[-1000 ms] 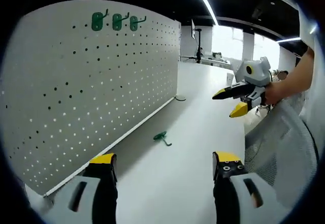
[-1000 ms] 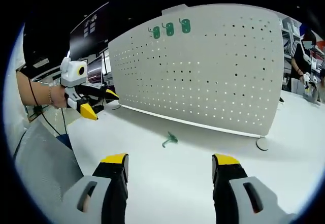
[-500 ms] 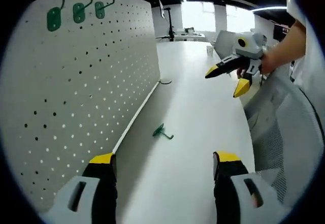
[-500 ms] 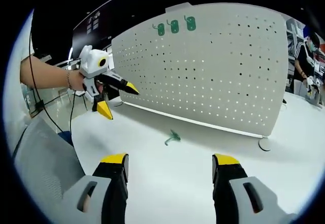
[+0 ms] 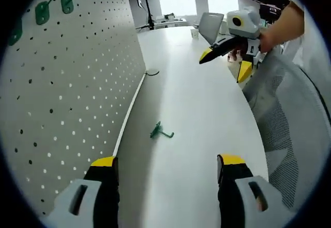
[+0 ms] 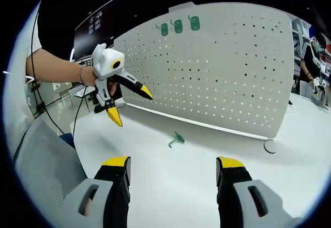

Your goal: Insert the hook assembly into the mounting plate slot until the hook locks in place.

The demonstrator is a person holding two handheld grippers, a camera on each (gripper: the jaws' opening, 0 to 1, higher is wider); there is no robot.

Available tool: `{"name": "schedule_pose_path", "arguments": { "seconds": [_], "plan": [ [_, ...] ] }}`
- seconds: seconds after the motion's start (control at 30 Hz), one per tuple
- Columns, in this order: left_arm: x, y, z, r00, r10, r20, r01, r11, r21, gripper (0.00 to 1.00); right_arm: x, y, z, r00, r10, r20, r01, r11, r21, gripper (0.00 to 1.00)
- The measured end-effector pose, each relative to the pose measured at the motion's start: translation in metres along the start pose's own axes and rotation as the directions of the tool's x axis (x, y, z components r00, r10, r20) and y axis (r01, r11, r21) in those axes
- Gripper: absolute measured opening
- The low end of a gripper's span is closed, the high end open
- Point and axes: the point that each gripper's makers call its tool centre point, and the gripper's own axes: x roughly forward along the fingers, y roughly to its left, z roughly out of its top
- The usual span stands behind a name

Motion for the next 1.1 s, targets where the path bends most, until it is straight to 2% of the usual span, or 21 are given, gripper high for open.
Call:
{"name": "schedule_pose_path", "arguments": {
  "seconds": [0.2,0.37,0.5,0.8,0.93,1.03,1.1],
  "plan": [
    [0.011,0.000,-0.002,0.998,-0.042,-0.047,0.045,0.997,0.063,0.80,0.000,0.000,-0.001,1.000,0.001,-0.002,-0.001,1.000,0.006,0.65],
    [0.019,0.006,0.001,0.996,-0.063,-0.061,0.067,0.995,0.072,0.80,0.001,0.004,-0.002,1.000,0.012,-0.010,-0.012,1.000,-0.003,0.65],
    [0.027,0.007,-0.003,0.991,-0.085,-0.099,0.096,0.989,0.109,0.80,0.001,0.006,-0.002,1.000,0.017,-0.015,-0.017,1.000,-0.007,0.65],
    [0.048,0.009,-0.007,0.981,-0.127,-0.147,0.148,0.979,0.138,0.79,0.002,0.009,-0.003,0.999,0.027,-0.025,-0.027,0.999,-0.021,0.64],
    [0.056,0.009,-0.007,0.973,-0.147,-0.177,0.178,0.968,0.174,0.79,0.003,0.010,-0.004,0.999,0.033,-0.027,-0.033,0.999,-0.023,0.64],
    [0.061,0.011,-0.013,0.959,-0.166,-0.231,0.224,0.941,0.252,0.78,0.003,0.011,-0.004,0.999,0.035,-0.030,-0.036,0.999,-0.023,0.64],
    [0.065,0.014,-0.011,0.960,-0.165,-0.225,0.219,0.945,0.242,0.78,0.003,0.011,-0.004,0.999,0.035,-0.030,-0.036,0.999,-0.025,0.64]
  ]
}}
